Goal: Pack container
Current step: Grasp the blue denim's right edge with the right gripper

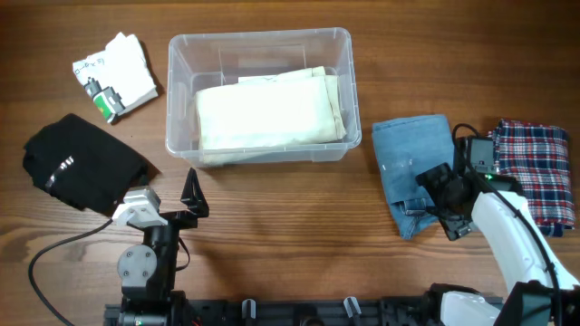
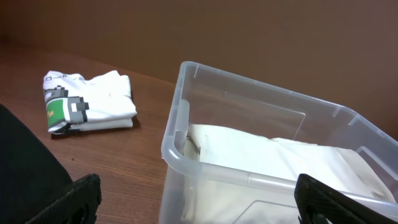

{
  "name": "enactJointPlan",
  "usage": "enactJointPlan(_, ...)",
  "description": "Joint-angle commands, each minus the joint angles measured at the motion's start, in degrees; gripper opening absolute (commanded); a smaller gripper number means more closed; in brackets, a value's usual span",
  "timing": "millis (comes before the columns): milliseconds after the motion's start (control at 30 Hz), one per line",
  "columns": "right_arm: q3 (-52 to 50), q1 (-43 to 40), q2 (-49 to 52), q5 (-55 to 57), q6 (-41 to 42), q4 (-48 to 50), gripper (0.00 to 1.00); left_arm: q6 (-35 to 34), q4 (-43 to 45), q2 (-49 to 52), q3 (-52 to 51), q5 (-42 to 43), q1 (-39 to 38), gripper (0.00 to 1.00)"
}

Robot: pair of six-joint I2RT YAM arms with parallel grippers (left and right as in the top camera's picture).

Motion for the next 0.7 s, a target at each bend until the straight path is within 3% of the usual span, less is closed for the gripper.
enactJointPlan(0, -4.2, 0.0, 0.7, -2.4, -0.5, 2.1, 1.0, 1.4, 0.2, 0.0, -0.3, 0.5, 0.4, 1.0)
enactJointPlan(667, -8.9, 0.0, 0.7, -5.2, -0.5, 9.1, 1.0, 1.4, 0.2, 0.0, -0.3, 0.5, 0.4, 1.0)
